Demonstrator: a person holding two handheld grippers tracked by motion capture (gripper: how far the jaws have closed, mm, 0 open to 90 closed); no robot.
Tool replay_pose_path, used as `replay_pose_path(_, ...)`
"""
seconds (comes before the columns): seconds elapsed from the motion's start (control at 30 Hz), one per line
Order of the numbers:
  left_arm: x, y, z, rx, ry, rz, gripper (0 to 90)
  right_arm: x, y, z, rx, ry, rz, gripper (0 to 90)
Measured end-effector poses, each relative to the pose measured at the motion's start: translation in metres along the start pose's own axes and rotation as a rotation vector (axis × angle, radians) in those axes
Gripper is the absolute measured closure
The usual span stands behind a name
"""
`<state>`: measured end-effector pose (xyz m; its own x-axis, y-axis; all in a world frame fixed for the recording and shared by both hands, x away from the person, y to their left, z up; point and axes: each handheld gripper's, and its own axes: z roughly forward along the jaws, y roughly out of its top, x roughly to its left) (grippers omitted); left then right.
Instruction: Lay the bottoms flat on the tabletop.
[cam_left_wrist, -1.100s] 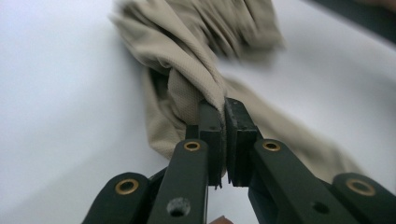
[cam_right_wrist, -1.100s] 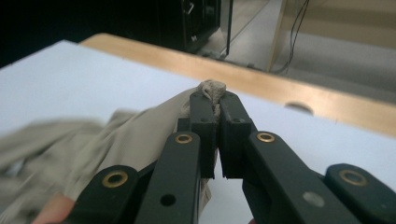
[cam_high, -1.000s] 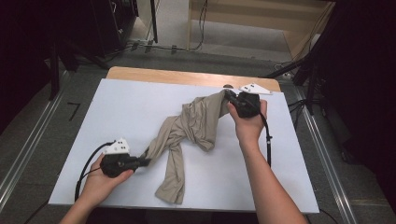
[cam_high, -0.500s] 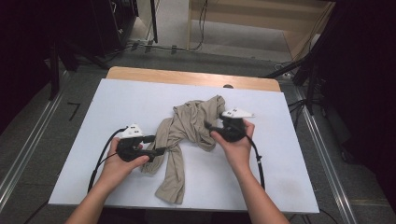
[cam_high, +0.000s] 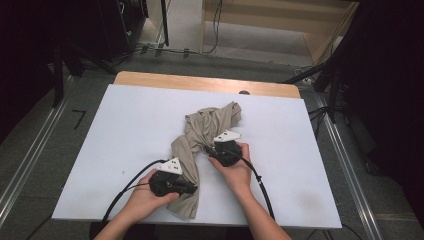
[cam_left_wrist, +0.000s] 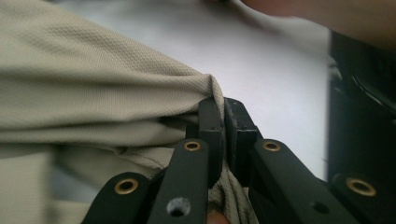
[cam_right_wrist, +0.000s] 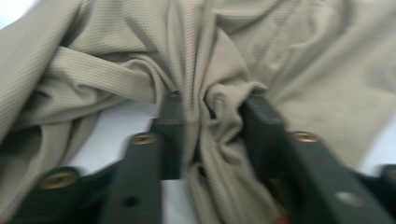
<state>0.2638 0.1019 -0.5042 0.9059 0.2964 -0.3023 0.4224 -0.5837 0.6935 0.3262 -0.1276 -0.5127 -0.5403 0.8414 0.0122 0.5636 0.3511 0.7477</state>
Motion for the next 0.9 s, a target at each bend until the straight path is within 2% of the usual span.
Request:
replay_pose_path(0.1,0.004,0.0,-0.015,-0.044,0.013,-0.008,87.2,-0.009,-0.006,-0.014,-0.028,-0.019,-0.002,77.4)
replay_pose_path(0.23,0.018,-0.005,-0.042,-0.091,0.064,-0.047,87.3,-0.032,-0.017,-0.039,-0.085,-0.047,0.026,79.0)
replay_pose_path(0.3,0.024,-0.011,-0.054,-0.094,0.102,-0.064,87.3,-0.047,-0.024,-0.053,-0.11,-0.061,0.039,79.1)
replay_pose_path(0.37,0.031,-0.018,-0.063,-0.082,0.142,-0.077,87.3,-0.063,-0.031,-0.065,-0.113,-0.09,0.058,79.1)
replay_pose_path(0.5,0.045,-0.027,-0.078,-0.078,0.215,-0.136,87.5,-0.094,-0.047,-0.085,-0.12,-0.156,0.117,79.4)
replay_pose_path(0.57,0.05,-0.028,-0.084,-0.109,0.221,-0.164,87.4,-0.106,-0.053,-0.091,-0.124,-0.179,0.155,75.1)
replay_pose_path(0.6,0.051,-0.027,-0.086,-0.134,0.222,-0.171,85.8,-0.111,-0.056,-0.093,-0.127,-0.176,0.178,68.7)
replay_pose_path(0.63,0.052,-0.026,-0.088,-0.164,0.217,-0.177,78.9,-0.114,-0.057,-0.095,-0.126,-0.172,0.191,59.9)
replay_pose_path(0.73,0.049,-0.016,-0.09,-0.225,0.273,-0.162,44.1,-0.118,-0.059,-0.099,-0.146,-0.167,0.221,39.7)
replay_pose_path(0.8,0.048,-0.009,-0.089,-0.268,0.284,-0.166,34.4,-0.115,-0.057,-0.102,-0.169,-0.155,0.223,34.7)
replay_pose_path(0.83,0.05,-0.005,-0.088,-0.288,0.289,-0.165,31.9,-0.112,-0.055,-0.102,-0.178,-0.144,0.211,32.7)
replay_pose_path(0.9,0.053,0.0,-0.081,-0.29,0.293,-0.18,31.2,-0.101,-0.051,-0.101,-0.179,-0.123,0.186,30.9)
